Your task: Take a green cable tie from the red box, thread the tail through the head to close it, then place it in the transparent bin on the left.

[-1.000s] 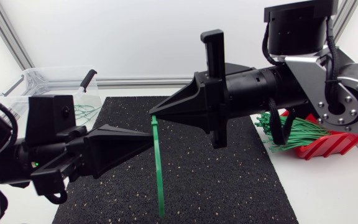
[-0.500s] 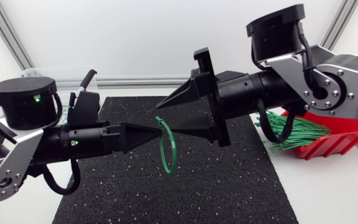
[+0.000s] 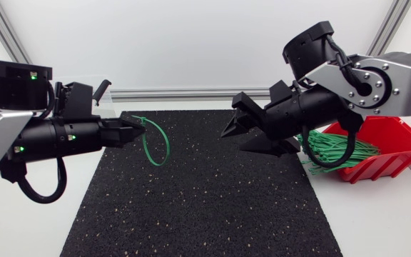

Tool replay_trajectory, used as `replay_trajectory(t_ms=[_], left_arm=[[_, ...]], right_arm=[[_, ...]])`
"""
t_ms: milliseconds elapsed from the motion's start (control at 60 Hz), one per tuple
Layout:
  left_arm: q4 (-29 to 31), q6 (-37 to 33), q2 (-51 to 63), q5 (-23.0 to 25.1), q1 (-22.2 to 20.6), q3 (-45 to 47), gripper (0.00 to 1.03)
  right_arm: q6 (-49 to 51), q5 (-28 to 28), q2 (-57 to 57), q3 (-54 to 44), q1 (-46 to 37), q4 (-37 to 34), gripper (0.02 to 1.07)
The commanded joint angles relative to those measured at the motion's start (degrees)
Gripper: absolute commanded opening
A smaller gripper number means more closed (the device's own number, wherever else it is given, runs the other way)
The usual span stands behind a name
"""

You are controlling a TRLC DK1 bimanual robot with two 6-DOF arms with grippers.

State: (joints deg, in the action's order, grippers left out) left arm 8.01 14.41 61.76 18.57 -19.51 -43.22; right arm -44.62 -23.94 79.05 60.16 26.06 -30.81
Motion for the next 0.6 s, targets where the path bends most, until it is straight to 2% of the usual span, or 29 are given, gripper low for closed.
replay_trajectory(t_ms=[0,50,100,167,250,333,367,483,583], left_arm=[[1.13,-4.04,-1.29,-3.80,4.21,-4.33,0.04],[0.34,-6.07,-1.82,-7.05,6.41,-5.38,0.04],[-0.89,-6.94,-1.64,-9.25,8.70,-6.52,0.04],[-3.26,-7.91,-0.41,-10.57,13.18,-8.63,0.04],[-6.43,-7.91,2.23,-12.77,18.54,-12.59,0.04],[-11.79,-8.00,5.13,-15.67,22.58,-15.66,0.04],[-13.28,-8.00,6.71,-16.37,24.52,-17.33,0.04],[-11.79,-8.00,13.04,-17.07,28.47,-25.16,0.04],[-3.79,-8.70,20.95,-17.07,30.67,-34.91,0.04]], right_arm=[[6.83,4.52,-0.65,1.27,-1.02,-1.36,0.77],[9.38,8.56,-1.00,1.10,-1.46,-1.36,0.77],[10.78,9.71,-1.26,1.10,-2.33,-1.45,0.77],[12.54,10.76,-1.70,1.01,-3.74,-1.54,0.77],[17.11,14.89,-1.97,0.92,-4.36,-1.45,0.78],[20.36,18.23,-2.14,0.57,-4.97,-1.18,0.95],[21.42,19.20,-2.14,0.40,-5.23,-1.18,0.98],[22.47,19.20,-2.67,-0.48,-6.90,-1.27,0.98],[22.74,19.20,-3.90,-1.63,-7.26,-1.36,1.00]])
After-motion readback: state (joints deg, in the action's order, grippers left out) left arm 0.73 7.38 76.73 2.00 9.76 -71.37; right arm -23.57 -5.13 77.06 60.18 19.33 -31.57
